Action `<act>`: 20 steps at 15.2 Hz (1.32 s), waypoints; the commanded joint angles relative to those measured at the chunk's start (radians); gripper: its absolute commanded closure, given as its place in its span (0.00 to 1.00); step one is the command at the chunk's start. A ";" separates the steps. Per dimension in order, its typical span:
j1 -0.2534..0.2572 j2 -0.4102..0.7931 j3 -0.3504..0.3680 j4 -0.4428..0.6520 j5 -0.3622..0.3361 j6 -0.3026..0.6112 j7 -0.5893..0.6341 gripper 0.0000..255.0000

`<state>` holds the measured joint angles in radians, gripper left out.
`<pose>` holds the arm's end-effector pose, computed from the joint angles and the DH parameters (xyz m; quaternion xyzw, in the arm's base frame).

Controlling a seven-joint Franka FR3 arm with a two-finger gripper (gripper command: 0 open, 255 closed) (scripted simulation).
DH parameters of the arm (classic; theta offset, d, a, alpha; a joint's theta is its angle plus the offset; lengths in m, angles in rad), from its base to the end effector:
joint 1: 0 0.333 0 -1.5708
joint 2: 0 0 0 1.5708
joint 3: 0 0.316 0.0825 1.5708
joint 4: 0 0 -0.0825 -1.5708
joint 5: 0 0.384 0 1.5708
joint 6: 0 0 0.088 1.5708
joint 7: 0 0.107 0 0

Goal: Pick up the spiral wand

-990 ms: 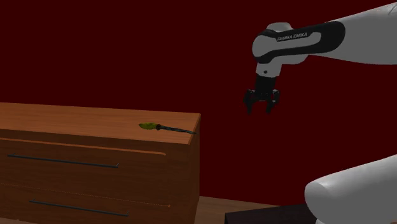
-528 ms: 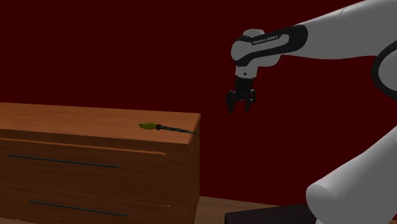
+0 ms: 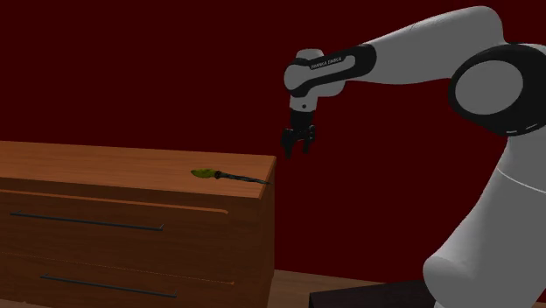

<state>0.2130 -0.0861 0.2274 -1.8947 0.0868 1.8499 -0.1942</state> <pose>0.4845 0.2398 0.5403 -0.9529 -0.3010 -0.0155 0.0344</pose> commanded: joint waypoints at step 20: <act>0.235 0.542 0.159 0.564 -0.192 -0.072 -0.196 0.00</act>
<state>0.4472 0.4521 0.3862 -1.3217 -0.1031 1.7653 -0.3892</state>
